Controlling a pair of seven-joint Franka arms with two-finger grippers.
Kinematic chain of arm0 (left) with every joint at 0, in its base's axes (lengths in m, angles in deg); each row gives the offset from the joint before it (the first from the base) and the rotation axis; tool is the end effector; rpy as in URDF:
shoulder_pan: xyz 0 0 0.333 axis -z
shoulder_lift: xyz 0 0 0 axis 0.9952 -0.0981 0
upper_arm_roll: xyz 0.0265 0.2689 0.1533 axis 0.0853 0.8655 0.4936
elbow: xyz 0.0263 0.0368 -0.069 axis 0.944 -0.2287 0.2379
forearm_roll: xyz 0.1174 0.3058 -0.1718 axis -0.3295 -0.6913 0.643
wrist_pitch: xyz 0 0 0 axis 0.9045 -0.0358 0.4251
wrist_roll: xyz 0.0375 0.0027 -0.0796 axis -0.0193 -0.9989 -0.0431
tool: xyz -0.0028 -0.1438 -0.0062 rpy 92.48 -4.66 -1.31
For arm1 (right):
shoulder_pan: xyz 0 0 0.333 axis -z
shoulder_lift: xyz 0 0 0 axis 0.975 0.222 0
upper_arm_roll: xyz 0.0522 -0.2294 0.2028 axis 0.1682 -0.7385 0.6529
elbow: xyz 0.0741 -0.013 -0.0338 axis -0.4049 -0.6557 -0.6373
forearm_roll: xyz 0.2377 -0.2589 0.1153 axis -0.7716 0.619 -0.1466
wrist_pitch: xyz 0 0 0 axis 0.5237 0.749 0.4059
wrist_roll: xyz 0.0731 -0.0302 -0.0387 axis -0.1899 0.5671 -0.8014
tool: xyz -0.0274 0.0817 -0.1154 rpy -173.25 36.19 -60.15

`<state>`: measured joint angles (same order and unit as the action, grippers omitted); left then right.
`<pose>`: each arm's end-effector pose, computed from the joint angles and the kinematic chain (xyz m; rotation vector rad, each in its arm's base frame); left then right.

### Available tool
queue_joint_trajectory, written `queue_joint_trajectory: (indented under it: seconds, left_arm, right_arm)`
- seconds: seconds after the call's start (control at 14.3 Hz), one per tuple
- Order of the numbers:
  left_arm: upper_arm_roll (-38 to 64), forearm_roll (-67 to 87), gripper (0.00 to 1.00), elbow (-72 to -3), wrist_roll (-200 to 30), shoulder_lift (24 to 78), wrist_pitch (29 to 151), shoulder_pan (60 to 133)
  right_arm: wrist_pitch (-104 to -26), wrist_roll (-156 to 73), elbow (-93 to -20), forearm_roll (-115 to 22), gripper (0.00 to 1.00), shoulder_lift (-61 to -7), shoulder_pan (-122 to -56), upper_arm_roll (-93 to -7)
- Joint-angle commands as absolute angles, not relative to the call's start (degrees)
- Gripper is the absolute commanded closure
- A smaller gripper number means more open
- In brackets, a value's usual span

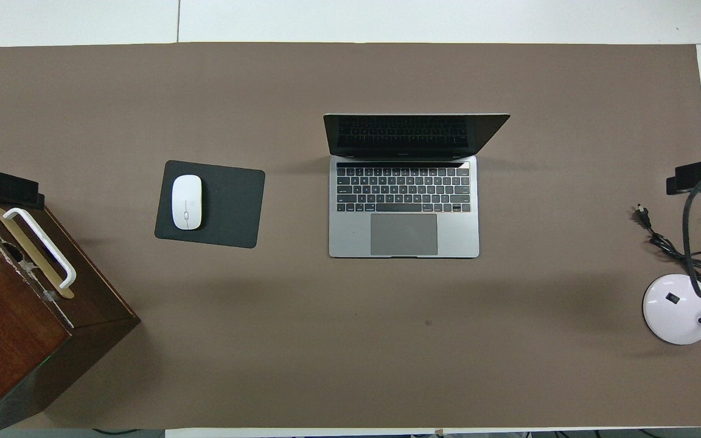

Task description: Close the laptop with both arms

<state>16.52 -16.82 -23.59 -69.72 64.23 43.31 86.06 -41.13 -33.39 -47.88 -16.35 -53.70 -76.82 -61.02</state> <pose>0.5115 -0.0062 0.5751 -3.1211 0.0230 0.0127 0.5128 -0.0369 0.5897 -3.1270 0.1178 -0.0771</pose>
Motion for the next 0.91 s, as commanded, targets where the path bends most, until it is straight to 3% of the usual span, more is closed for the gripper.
queue_joint_trajectory:
  seconds: [0.0, 0.35, 0.42, 0.56, 0.63, 0.7, 0.84]
  left_arm:
    - [16.4, -17.19, 0.0, -24.6, -70.36, 64.82, 44.55, 85.78]
    - [16.4, -17.11, 0.03, -27.67, -70.27, 65.79, 47.46, 85.78]
    - [16.49, -17.19, 0.17, -27.85, -70.27, 65.87, 47.46, 85.69]
    - [16.49, -17.11, 0.82, -27.94, -70.27, 66.05, 47.54, 85.69]
    - [16.49, -17.19, 1.0, -27.94, -70.19, 66.05, 47.54, 85.69]
    - [16.49, -17.19, 1.0, -27.85, -69.84, 66.05, 47.46, 85.69]
    - [16.58, -17.11, 1.0, -27.85, -70.01, 66.05, 47.28, 85.69]
  right_arm:
    - [-42.35, -32.91, -47.27, -15.97, 0.0, -53.1, -76.65, -60.72]
    - [-43.93, -34.57, -44.03, -15.36, 0.04, -49.25, -75.68, -60.81]
    - [-43.41, -34.84, -42.18, -15.27, 0.04, -48.02, -75.59, -60.81]
    - [-42.97, -35.89, -38.32, -15.18, 0.05, -45.03, -75.59, -60.98]
    - [-43.14, -36.07, -38.04, -15.1, 0.08, -44.32, -75.5, -61.07]
    - [-43.4, -36.25, -37.95, -15.01, 0.16, -43.97, -75.5, -61.16]
    - [-43.84, -38.26, -37.6, -14.92, 0.42, -42.22, -75.41, -61.33]
